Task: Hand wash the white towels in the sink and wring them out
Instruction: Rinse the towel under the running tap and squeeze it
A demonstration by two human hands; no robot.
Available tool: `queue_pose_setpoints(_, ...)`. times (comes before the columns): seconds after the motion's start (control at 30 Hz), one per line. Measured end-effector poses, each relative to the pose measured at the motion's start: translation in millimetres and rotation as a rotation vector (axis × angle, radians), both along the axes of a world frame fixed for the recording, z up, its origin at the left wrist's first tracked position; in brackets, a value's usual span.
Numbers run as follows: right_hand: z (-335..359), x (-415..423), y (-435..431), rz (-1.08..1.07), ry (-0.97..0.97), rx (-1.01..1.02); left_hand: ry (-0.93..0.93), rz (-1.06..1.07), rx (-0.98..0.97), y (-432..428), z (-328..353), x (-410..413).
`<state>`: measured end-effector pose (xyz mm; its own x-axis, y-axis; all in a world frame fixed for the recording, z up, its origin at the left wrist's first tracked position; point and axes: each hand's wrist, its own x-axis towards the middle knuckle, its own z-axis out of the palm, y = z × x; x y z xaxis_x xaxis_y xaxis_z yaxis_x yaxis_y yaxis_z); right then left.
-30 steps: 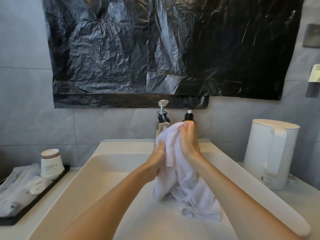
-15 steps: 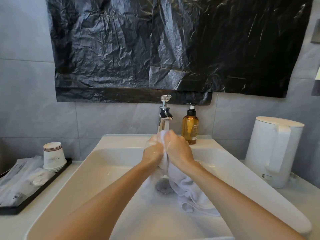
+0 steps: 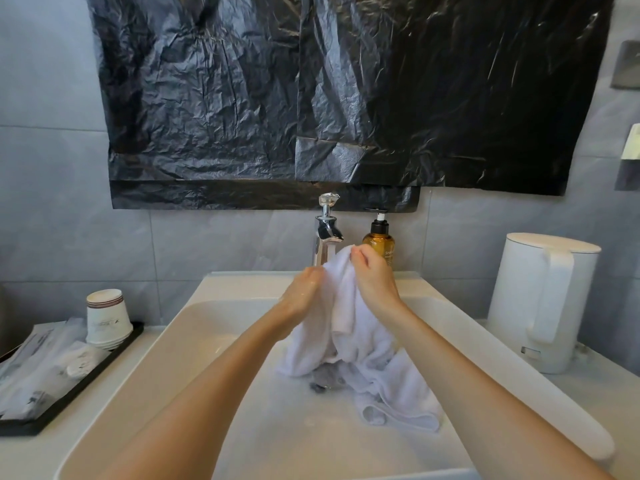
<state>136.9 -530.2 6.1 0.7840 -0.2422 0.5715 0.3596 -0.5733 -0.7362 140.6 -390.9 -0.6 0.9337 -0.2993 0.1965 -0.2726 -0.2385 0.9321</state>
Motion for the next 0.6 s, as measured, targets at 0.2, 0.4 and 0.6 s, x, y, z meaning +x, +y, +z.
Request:
queue_pose_setpoints(0.2, 7, -2, 6, 0.076, -0.128, 0.153, 0.098, -0.137, -0.071, -6, -4, -2)
queue_pose_setpoints(0.4, -9, -25, 26, 0.045, 0.073, -0.406, -0.098, 0.27, -0.127, -3, -4, 6)
queue_pose_setpoints(0.6, -25, -20, 47, -0.058, 0.016, -0.362, -0.233, 0.312, -0.044, -6, -7, 2)
